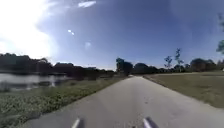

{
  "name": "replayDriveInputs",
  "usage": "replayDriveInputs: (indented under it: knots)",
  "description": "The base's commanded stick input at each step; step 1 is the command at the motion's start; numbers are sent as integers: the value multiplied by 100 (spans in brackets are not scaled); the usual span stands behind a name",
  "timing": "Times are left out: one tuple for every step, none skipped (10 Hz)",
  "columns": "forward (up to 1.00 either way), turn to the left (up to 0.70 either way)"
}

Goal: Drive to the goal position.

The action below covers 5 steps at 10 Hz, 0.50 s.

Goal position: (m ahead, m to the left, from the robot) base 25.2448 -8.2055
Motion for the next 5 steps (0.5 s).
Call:
replayDriveInputs:
  knots:
    - [70, 0]
    - [70, 0]
    - [70, 0]
    - [70, 0]
    - [70, 0]
